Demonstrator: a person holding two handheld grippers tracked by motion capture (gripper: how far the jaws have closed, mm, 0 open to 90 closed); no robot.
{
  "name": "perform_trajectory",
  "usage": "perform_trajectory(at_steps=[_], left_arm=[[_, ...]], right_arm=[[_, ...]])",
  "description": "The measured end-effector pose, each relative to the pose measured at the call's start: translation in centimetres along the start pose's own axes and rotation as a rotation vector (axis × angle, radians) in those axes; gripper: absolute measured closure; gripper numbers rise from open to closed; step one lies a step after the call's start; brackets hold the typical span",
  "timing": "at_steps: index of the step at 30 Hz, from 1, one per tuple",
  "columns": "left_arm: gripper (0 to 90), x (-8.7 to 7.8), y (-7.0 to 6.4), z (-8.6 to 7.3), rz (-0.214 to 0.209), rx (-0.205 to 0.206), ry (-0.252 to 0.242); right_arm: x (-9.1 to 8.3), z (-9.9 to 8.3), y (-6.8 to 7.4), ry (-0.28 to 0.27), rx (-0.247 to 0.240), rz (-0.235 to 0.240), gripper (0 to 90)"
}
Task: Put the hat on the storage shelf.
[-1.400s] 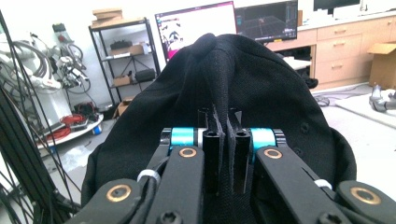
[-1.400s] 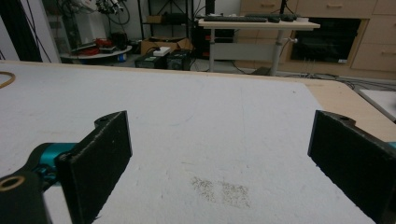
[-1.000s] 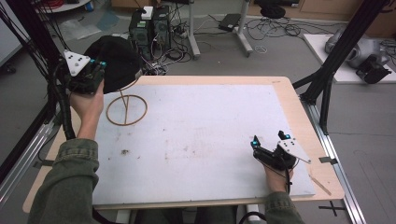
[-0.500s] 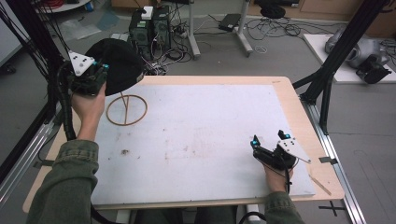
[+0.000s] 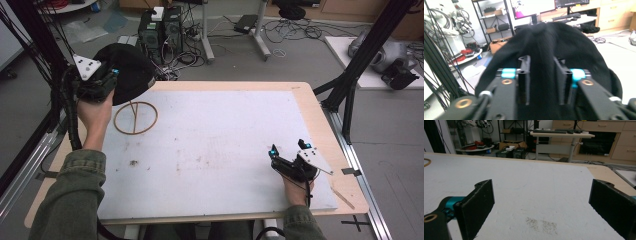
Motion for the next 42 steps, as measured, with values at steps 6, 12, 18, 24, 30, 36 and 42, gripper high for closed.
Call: perform_trajectory(at_steps=[6, 12, 18, 24, 30, 36, 42], left_arm=[[55.6, 0.1, 0.1, 0.0, 0.016, -0.002, -0.011], [32.3, -0.3, 0.2, 0.2, -0.021, -0.023, -0.033], [23.6, -0.4, 0.4, 0.1, -0.03, -0.028, -0.037], [20.7, -0.9, 0.5, 0.1, -0.04, -0.038, -0.039], [20.1, -2.1, 0.0, -1.3, -0.053, -0.05, -0.06], [18.6, -3.3, 0.3, -3.4, -0.05, -0.098, -0.075], [18.4, -4.7, 0.6, -4.9, -0.082, -0.145, -0.116]], right_arm=[[0.0, 0.0, -0.1, 0.0, -0.004, 0.001, 5.3], [-0.1, 0.1, -0.1, -0.001, 0.004, 0.0, 5.3], [-0.2, 0.2, -0.2, -0.009, 0.003, -0.005, 5.2], [-0.2, 0.2, -0.2, -0.009, 0.012, -0.008, 5.3], [-0.2, 0.2, -0.4, -0.011, 0.025, -0.013, 5.2], [-0.3, 0.2, -0.3, -0.006, 0.044, -0.028, 5.3], [-0.2, 0.3, -0.3, -0.005, 0.045, -0.033, 5.2]])
Point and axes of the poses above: each handheld gripper's, and its own axes: x roughly forward along the jaws, z roughly out of its top, y roughly to its left, the point moved 5 cm from there along x, roughly forward along the jaws, and after that the axes turned 14 degrees about y, right-handed, at the moved point
